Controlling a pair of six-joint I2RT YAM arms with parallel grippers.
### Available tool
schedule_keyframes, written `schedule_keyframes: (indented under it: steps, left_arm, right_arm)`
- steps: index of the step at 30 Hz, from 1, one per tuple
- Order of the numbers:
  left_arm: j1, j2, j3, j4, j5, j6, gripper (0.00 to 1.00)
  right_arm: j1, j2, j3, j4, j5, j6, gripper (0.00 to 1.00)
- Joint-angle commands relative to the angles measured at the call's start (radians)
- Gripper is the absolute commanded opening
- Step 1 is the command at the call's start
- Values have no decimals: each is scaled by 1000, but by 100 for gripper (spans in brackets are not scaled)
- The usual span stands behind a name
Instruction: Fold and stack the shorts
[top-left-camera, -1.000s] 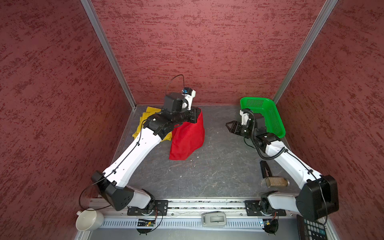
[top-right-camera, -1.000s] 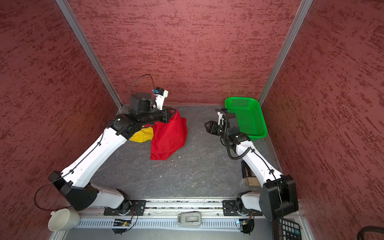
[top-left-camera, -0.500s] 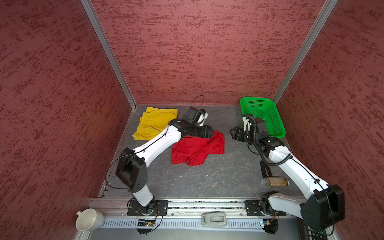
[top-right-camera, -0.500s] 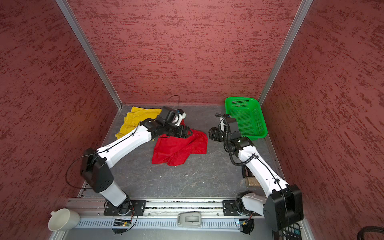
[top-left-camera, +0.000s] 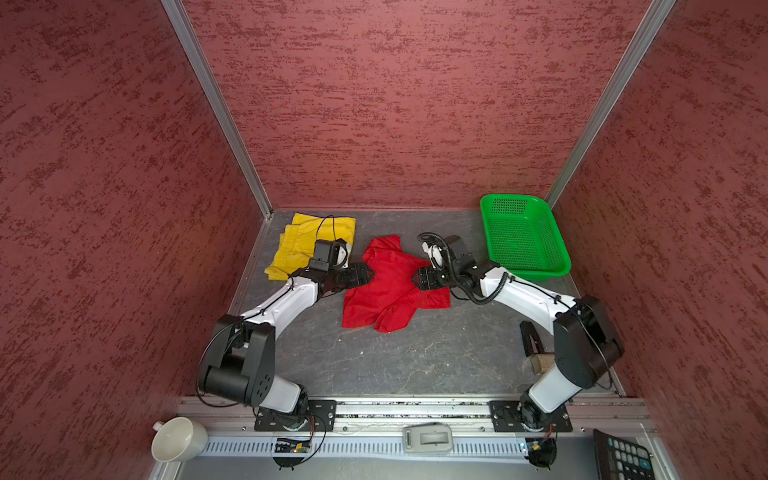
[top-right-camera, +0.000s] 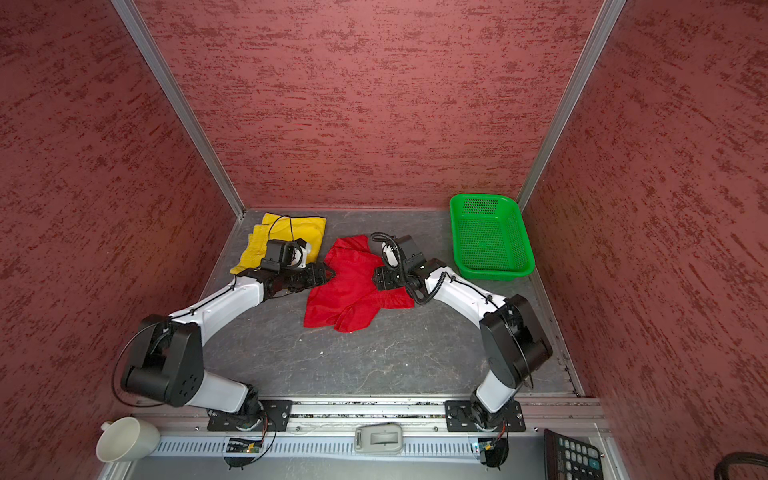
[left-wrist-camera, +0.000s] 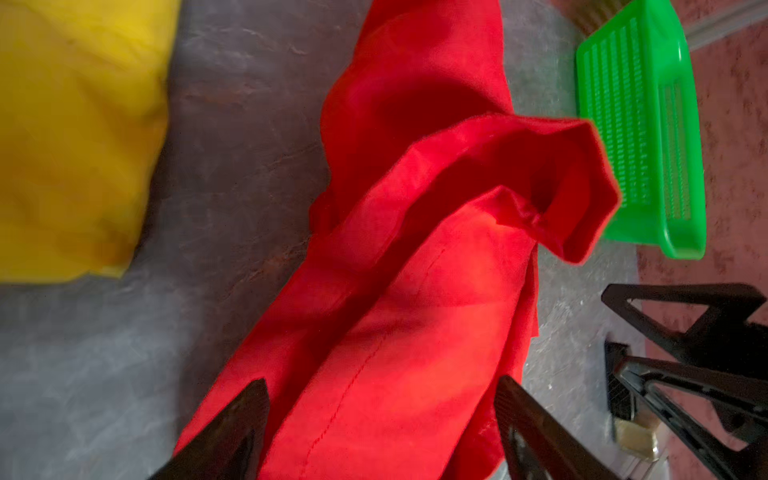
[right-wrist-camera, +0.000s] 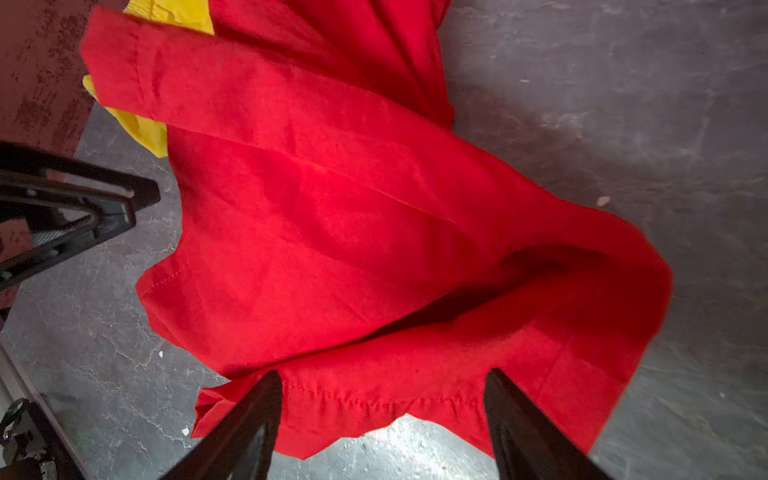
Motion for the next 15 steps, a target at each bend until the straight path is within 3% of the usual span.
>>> schedule_keyframes:
  steps: [1, 4, 7, 9, 13, 15]
  left_arm:
    - [-1, 54, 39, 155, 42, 186, 89]
    - [4, 131, 71, 192, 99, 293, 90]
    - [-1, 204, 117, 192, 197, 358, 80]
    - [-9, 228, 142, 175, 212, 385, 63]
    - [-11, 190, 205, 95, 180, 359, 14]
    - [-25, 139, 267, -2, 115, 373, 0]
  right_arm:
    - [1, 6, 25, 61, -14, -49, 78]
    - [0, 5, 20, 78, -5, -95, 78]
    - [-2, -12, 2, 103, -3, -121, 79]
    - [-8, -17, -1, 102, -4, -120, 79]
    - [-12, -40, -32, 117, 1, -110, 79]
    - [-13, -60, -58, 132, 0, -118, 79]
